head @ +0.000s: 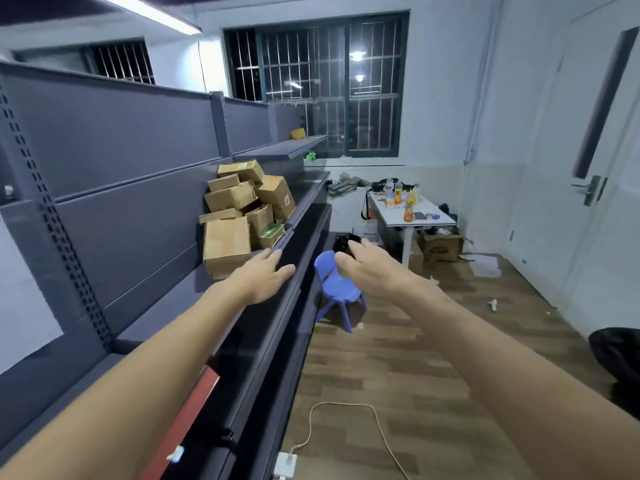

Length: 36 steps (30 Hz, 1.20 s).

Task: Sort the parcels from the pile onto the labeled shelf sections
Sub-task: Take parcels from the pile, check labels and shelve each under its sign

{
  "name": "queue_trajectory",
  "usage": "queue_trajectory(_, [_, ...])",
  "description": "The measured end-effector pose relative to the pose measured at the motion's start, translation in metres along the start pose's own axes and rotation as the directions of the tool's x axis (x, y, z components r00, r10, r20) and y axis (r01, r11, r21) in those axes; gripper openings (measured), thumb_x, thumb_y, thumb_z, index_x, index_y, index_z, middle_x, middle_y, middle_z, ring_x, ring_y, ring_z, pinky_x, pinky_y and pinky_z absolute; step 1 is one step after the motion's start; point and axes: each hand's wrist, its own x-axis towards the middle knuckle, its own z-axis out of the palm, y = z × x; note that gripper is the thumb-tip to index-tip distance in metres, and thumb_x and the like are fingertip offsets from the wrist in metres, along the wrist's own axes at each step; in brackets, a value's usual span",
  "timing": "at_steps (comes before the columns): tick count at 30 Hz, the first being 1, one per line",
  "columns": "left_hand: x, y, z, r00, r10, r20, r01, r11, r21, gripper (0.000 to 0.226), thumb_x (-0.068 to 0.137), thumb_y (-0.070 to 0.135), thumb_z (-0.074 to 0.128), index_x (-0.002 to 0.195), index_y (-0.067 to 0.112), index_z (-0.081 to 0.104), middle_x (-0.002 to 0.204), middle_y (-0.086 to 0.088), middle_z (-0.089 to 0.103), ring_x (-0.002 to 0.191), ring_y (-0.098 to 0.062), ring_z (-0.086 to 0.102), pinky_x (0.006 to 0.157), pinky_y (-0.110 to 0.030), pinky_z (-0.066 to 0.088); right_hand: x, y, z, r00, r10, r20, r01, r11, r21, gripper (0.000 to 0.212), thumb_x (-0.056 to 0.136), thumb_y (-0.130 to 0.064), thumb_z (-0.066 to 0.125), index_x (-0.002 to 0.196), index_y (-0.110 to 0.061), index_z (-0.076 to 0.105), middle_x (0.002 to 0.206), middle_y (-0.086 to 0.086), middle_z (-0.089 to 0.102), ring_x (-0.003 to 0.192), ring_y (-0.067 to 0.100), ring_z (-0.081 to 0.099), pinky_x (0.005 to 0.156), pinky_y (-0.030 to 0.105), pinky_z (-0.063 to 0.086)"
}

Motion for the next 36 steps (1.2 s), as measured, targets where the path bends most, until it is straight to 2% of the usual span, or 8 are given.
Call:
queue_trajectory(4, [0.083, 0.02, -0.004, 0.999, -0.014, -0.03, 0.014, 1.0, -0.015, 0.063, 0.101, 0.045, 0.029, 0.152, 0.013, 0.013, 0.16, -0.006, 0.009, 0.148, -0.019, 0.006, 0.117, -0.031, 0.007, 0.08, 0.03, -0.024, 0.996, -0.083, 0.023, 0.082, 0.996, 0.035, 0.026, 0.1, -0.047, 0.028, 0.102, -0.029, 0.048, 0.11, 0.002, 0.046, 0.115, 0.025, 0.041, 0.097, 0.041, 0.033])
queue_trajectory(6, [0.118, 0.019, -0.004, 0.999, -0.03, -0.021, 0.03, 0.999, -0.019, 0.061, 0.102, 0.043, 0.029, 0.151, 0.012, 0.014, 0.16, -0.007, 0.009, 0.147, -0.019, 0.006, 0.117, -0.03, 0.008, 0.113, 0.039, -0.028, 0.994, -0.09, 0.069, 0.087, 0.995, 0.05, 0.04, 0.102, -0.044, 0.028, 0.126, -0.019, 0.047, 0.129, 0.005, 0.047, 0.128, 0.028, 0.038, 0.107, 0.044, 0.031])
queue_trajectory(10, [0.177, -0.003, 0.007, 0.993, -0.118, -0.02, 0.117, 0.992, -0.056, 0.066, 0.099, 0.049, 0.031, 0.152, 0.014, 0.013, 0.16, -0.007, 0.01, 0.147, -0.019, 0.008, 0.117, -0.033, 0.008, 0.176, 0.055, -0.017, 0.986, -0.072, 0.153, 0.071, 0.997, 0.014, 0.048, 0.105, -0.031, 0.025, 0.135, 0.005, 0.036, 0.142, 0.022, 0.038, 0.133, 0.038, 0.031, 0.109, 0.05, 0.029])
queue_trajectory(15, [0.25, -0.047, 0.018, 0.975, -0.219, -0.037, 0.213, 0.968, -0.131, 0.065, 0.099, 0.048, 0.031, 0.153, 0.016, 0.013, 0.16, -0.002, 0.009, 0.147, -0.02, 0.011, 0.117, -0.035, 0.01, 0.276, 0.059, 0.014, 0.961, -0.18, 0.211, 0.191, 0.981, -0.033, 0.048, 0.104, -0.037, 0.026, 0.13, 0.0, 0.041, 0.135, 0.021, 0.043, 0.126, 0.037, 0.038, 0.104, 0.049, 0.033])
queue_trajectory(19, [0.316, -0.099, 0.018, 0.958, -0.261, -0.121, 0.246, 0.961, -0.126, 0.061, 0.1, 0.044, 0.033, 0.151, 0.014, 0.018, 0.159, -0.007, 0.016, 0.145, -0.025, 0.017, 0.116, -0.037, 0.015, 0.361, 0.039, 0.041, 0.932, -0.276, 0.235, 0.301, 0.95, -0.077, 0.028, 0.104, -0.031, 0.027, 0.094, -0.017, 0.048, 0.105, 0.013, 0.046, 0.107, 0.035, 0.043, 0.095, 0.047, 0.038])
queue_trajectory(24, [0.381, -0.156, 0.005, 0.925, -0.353, -0.138, 0.359, 0.933, 0.014, 0.057, 0.102, 0.039, 0.027, 0.15, 0.009, 0.017, 0.158, -0.011, 0.016, 0.145, -0.028, 0.015, 0.115, -0.039, 0.015, 0.467, 0.0, 0.071, 0.913, -0.349, 0.21, 0.369, 0.928, -0.061, 0.048, 0.1, -0.041, 0.033, 0.133, -0.008, 0.044, 0.135, 0.019, 0.046, 0.126, 0.039, 0.042, 0.105, 0.051, 0.036])
queue_trajectory(31, [0.416, -0.235, 0.008, 0.883, -0.439, -0.166, 0.466, 0.865, 0.187, 0.06, 0.099, 0.046, 0.03, 0.147, 0.011, 0.025, 0.155, -0.011, 0.022, 0.141, -0.028, 0.023, 0.111, -0.048, 0.027, 0.567, -0.038, 0.145, 0.817, -0.431, 0.383, 0.493, 0.867, -0.076, 0.058, 0.099, -0.051, 0.028, 0.138, -0.009, 0.037, 0.137, 0.017, 0.042, 0.13, 0.038, 0.036, 0.107, 0.052, 0.032])
queue_trajectory(36, [0.433, -0.28, 0.01, 0.825, -0.543, -0.159, 0.565, 0.799, 0.206, 0.063, 0.1, 0.045, 0.027, 0.152, 0.012, 0.011, 0.159, -0.013, 0.008, 0.147, -0.027, 0.009, 0.118, -0.043, 0.014, 0.62, -0.063, 0.198, 0.744, -0.49, 0.455, 0.554, 0.832, -0.01, 0.061, 0.1, -0.048, 0.029, 0.145, -0.007, 0.029, 0.152, 0.019, 0.028, 0.141, 0.036, 0.023, 0.113, 0.051, 0.024])
